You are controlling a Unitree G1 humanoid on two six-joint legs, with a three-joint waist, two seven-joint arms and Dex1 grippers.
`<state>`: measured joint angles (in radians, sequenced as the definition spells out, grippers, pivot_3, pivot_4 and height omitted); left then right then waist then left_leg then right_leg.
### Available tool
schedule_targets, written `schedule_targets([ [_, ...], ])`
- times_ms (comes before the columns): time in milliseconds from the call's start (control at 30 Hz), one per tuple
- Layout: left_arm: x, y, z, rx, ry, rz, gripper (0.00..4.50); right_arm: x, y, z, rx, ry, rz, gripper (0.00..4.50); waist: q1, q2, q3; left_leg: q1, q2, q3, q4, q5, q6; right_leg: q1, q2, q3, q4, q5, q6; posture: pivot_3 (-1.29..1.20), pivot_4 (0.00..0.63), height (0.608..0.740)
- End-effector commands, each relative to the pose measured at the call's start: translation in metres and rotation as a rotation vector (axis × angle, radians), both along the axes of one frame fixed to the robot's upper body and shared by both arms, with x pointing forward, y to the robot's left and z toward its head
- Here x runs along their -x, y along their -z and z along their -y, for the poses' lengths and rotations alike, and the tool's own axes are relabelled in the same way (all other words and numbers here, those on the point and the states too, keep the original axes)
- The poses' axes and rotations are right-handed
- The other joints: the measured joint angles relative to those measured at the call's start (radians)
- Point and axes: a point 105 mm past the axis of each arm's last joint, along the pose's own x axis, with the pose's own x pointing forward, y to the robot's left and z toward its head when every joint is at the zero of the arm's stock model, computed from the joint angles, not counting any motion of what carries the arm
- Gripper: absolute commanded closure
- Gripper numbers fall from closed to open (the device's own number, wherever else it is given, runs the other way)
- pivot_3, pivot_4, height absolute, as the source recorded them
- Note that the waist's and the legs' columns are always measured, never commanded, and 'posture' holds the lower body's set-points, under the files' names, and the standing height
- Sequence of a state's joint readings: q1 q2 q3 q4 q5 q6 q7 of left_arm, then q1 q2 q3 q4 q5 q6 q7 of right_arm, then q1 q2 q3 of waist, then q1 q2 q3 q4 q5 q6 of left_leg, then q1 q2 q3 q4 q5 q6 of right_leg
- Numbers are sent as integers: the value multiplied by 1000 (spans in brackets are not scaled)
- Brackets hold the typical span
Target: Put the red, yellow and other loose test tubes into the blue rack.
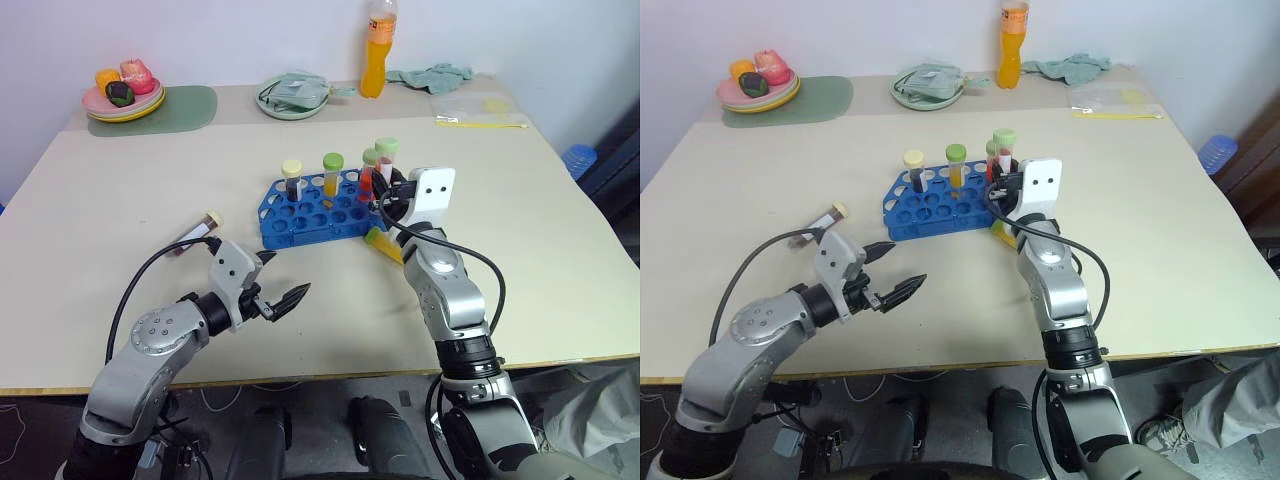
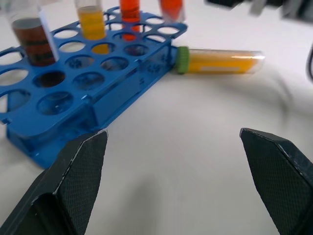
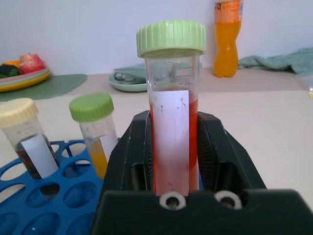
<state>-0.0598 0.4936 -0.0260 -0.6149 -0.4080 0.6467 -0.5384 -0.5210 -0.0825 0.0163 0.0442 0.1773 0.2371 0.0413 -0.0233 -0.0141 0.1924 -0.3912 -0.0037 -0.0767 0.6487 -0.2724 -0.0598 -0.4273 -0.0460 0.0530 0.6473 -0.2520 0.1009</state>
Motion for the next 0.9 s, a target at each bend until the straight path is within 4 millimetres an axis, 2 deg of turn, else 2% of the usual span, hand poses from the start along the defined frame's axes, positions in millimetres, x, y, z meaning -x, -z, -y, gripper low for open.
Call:
schedule_targets([
  [33,4,-13,3,5,21,46,0,-2,-16,2,-21,15,71,3540,0,0,0,0,0,0,0,0,0,0,0,0,0,0,0,0,150,740],
  [467,4,-10,2,6,26,43,0,-13,3,2,-72,36,76,3540,-1,0,0,0,0,0,0,0,0,0,0,0,0,0,0,0,150,740],
  [700,5,-13,4,0,38,46,0,-12,13,1,-97,55,117,3540,-18,0,0,1,0,0,0,0,-1,1,0,0,1,0,0,0,150,740],
  [900,6,-16,4,-10,43,50,0,-9,20,-8,-103,20,143,3540,-21,0,0,1,0,-1,0,0,-1,1,0,0,2,0,0,0,150,740],
])
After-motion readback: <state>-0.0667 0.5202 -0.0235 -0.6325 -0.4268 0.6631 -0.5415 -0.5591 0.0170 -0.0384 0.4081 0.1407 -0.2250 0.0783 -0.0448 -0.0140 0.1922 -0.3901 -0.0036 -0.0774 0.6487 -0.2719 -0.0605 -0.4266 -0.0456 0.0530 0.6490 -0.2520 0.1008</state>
